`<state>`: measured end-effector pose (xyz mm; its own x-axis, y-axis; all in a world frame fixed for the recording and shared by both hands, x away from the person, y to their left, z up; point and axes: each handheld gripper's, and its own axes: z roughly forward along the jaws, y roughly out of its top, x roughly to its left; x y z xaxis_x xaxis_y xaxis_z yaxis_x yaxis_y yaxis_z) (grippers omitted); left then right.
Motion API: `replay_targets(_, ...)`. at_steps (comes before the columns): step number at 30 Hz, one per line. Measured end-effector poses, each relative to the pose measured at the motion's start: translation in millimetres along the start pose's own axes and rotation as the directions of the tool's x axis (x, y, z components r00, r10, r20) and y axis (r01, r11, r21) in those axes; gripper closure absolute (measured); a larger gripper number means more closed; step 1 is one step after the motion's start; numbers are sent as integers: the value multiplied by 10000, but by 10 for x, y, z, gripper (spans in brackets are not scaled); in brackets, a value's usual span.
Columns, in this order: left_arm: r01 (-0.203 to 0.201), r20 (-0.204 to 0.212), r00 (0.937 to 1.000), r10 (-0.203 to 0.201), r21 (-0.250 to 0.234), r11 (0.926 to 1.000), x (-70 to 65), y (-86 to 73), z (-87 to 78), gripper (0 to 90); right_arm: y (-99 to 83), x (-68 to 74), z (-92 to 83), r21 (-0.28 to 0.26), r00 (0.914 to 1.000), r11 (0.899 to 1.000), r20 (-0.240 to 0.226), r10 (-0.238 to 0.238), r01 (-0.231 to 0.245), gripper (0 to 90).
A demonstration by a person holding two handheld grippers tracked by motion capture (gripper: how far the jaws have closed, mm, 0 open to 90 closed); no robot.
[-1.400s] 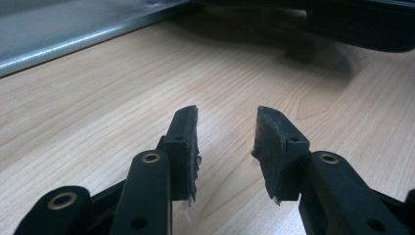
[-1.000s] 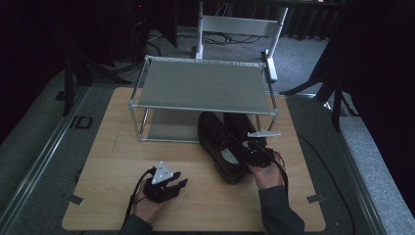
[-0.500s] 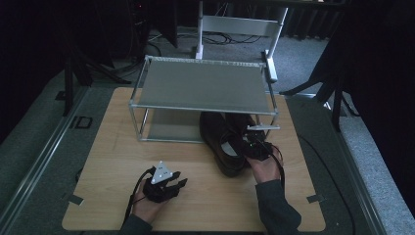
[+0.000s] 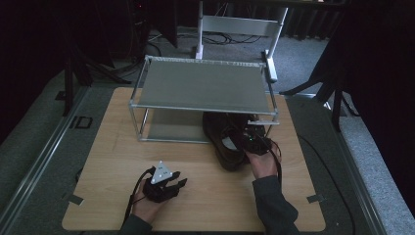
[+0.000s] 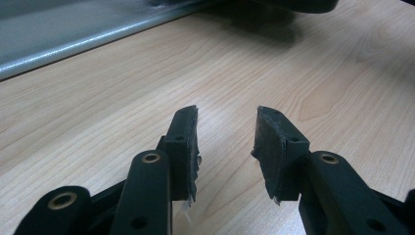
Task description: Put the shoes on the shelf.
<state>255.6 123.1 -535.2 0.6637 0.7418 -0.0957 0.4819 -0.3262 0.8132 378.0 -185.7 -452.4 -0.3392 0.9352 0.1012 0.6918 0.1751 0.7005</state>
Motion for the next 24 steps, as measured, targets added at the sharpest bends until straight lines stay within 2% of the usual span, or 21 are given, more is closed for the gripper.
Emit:
replay_targets(6, 28, 11, 10000, -28, -4, 10000, 3, -1, 2, 617, 46, -3, 77, -149, 9995, 9995, 165, 266, -263, 812)
replay_targets(20, 56, 9, 10000, -56, -53, 10000, 12, 1, -12, 617, 153, 100, 311, -776, 9956, 9951, 673, 658, -606, 813)
replay_targets(24, 33, 8, 10000, -33, -35, 10000, 9, 1, -8, 617, 169, 135, 380, -960, 9931, 9937, 960, 676, -584, 813)
